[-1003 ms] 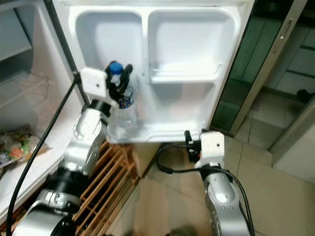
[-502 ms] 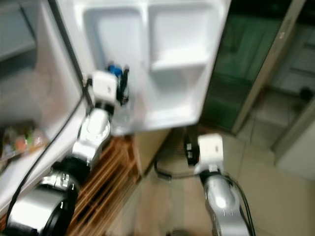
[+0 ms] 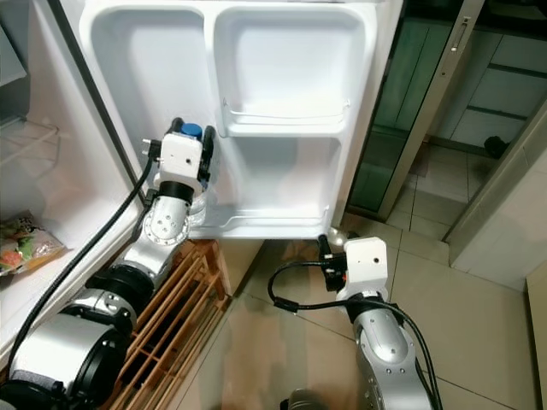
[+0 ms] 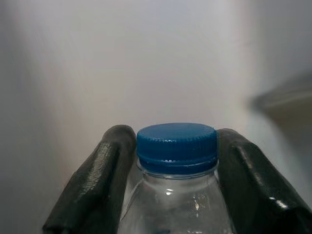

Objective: Restocking fridge

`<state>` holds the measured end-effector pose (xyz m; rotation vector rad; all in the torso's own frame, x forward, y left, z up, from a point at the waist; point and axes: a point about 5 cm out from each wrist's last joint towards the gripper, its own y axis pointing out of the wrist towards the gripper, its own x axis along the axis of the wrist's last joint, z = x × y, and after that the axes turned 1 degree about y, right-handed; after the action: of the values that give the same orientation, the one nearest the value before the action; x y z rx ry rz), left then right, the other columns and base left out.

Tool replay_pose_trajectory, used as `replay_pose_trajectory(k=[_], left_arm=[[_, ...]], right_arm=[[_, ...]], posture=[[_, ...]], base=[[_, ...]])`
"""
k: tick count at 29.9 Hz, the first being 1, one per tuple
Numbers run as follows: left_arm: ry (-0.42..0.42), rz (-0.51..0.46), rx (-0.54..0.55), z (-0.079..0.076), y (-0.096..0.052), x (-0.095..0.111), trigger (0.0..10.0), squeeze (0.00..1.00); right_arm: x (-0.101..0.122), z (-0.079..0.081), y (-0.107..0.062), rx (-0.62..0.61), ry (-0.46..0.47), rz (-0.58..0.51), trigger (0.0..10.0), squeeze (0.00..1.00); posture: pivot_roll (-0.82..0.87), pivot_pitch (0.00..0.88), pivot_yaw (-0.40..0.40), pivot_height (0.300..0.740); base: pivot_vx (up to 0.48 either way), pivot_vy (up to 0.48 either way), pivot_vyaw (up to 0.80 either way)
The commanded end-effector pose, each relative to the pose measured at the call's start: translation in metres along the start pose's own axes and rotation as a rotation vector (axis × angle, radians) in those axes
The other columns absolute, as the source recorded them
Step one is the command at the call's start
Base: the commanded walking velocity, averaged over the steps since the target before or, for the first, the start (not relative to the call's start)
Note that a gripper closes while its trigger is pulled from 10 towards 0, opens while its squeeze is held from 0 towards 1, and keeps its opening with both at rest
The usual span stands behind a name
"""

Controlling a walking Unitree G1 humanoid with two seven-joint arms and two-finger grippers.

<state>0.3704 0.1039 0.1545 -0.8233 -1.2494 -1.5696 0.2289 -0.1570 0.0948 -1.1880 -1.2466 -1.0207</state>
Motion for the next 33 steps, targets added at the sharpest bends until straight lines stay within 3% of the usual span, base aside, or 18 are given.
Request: replay_pose_trajectory(k=[1,6,9,13,17,23,30,31,32,33], left_arm=[[-0.016,0.078,0.064,0.011,0.000,-0.010,10.0,1.00],[0.026,0.047,0.109,0.026,0.007,-0.005,10.0,1.00],[0.084,-0.028,0.124,0.042,0.011,0.005,10.0,1.00],[0.089,-0.067,0.108,0.051,0.010,0.010,10.0,1.00],[0.076,-0.095,0.053,0.059,-0.002,0.017,10.0,1.00],[0.045,-0.125,0.013,0.059,-0.016,0.034,10.0,1.00],[-0.021,-0.117,-0.061,0.064,-0.041,0.057,10.0,1.00],[-0.048,-0.119,-0.074,0.063,-0.042,0.060,10.0,0.42],[-0.071,-0.121,-0.097,0.061,-0.042,0.063,10.0,0.00],[-0.086,-0.123,-0.113,0.060,-0.041,0.064,10.0,0.00]], right_arm=[[0.000,-0.001,0.002,0.007,-0.014,0.005,10.0,0.00],[0.000,-0.002,0.002,0.008,-0.020,0.005,10.0,0.00],[0.002,-0.003,0.002,0.003,-0.022,0.002,10.0,0.00],[0.001,-0.003,0.001,-0.002,-0.020,0.004,10.0,0.00],[-0.002,-0.003,0.001,0.005,-0.018,0.013,10.0,0.00],[-0.002,-0.004,0.006,0.013,-0.020,0.013,10.0,0.00],[-0.005,-0.005,0.013,0.029,-0.027,0.018,10.0,0.00],[-0.005,-0.005,0.013,0.030,-0.027,0.017,10.0,0.00],[-0.005,-0.005,0.015,0.031,-0.028,0.015,10.0,0.00],[-0.005,-0.006,0.015,0.032,-0.028,0.015,10.0,0.00]], posture=[[-0.24,0.000,0.033,0.740],[-0.25,0.000,0.035,0.740],[-0.25,0.000,0.038,0.740],[-0.25,0.000,0.038,0.740],[-0.22,0.000,0.035,0.740],[-0.18,0.000,0.029,0.740],[-0.14,0.000,0.024,0.740],[-0.14,0.000,0.024,0.740],[-0.13,0.000,0.024,0.740],[-0.13,0.000,0.023,0.740]], base=[[0.000,0.000,0.00],[0.000,0.000,0.00],[0.000,0.000,0.00],[0.000,0.000,0.00],[0.000,0.000,0.00],[0.000,0.000,0.00],[0.000,0.000,0.00],[0.000,0.000,0.00],[0.000,0.000,0.00],[0.000,0.000,0.00]])
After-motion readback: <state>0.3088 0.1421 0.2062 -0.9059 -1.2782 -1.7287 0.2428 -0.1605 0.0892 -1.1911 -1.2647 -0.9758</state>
